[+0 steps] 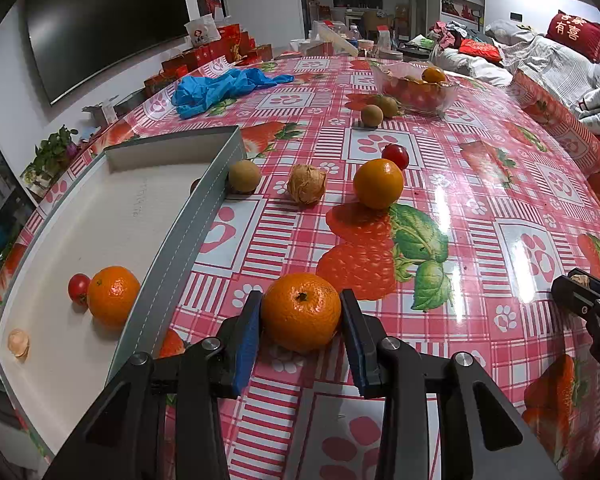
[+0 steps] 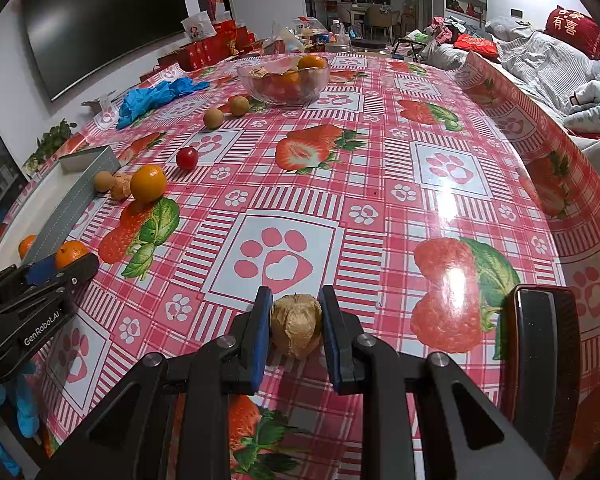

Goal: Organize fruits

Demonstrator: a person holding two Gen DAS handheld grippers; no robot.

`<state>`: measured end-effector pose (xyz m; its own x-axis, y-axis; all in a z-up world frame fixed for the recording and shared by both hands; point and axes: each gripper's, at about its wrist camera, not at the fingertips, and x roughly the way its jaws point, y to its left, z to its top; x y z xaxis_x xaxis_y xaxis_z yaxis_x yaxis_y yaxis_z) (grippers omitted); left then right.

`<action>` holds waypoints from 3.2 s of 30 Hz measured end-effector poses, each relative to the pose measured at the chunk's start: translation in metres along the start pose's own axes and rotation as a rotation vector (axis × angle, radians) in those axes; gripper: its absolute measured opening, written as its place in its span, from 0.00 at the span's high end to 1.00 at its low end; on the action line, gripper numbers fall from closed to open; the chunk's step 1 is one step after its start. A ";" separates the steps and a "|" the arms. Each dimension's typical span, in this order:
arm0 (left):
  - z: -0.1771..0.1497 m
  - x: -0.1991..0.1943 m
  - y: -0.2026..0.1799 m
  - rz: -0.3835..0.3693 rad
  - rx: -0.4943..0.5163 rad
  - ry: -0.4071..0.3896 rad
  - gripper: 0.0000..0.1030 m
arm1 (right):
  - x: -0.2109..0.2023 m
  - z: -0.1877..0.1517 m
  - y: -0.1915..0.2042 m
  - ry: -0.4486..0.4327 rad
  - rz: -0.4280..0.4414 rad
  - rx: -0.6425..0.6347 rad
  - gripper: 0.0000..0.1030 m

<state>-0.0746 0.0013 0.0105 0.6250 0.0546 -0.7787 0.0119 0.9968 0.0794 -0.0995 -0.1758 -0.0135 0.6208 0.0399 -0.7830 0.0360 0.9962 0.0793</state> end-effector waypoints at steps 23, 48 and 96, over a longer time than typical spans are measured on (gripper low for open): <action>0.001 -0.002 0.009 -0.059 -0.032 0.052 0.62 | -0.006 0.007 -0.011 0.068 0.054 0.058 0.74; 0.026 -0.050 0.077 -0.102 -0.105 -0.053 0.62 | -0.013 0.053 0.074 0.088 0.200 -0.062 0.74; 0.008 -0.036 0.200 0.101 -0.316 -0.029 0.21 | 0.044 0.097 0.264 0.248 0.384 -0.272 0.17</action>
<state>-0.0882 0.1983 0.0596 0.6328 0.1565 -0.7584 -0.2911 0.9556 -0.0457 0.0136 0.0819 0.0327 0.3447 0.3897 -0.8540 -0.3818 0.8893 0.2517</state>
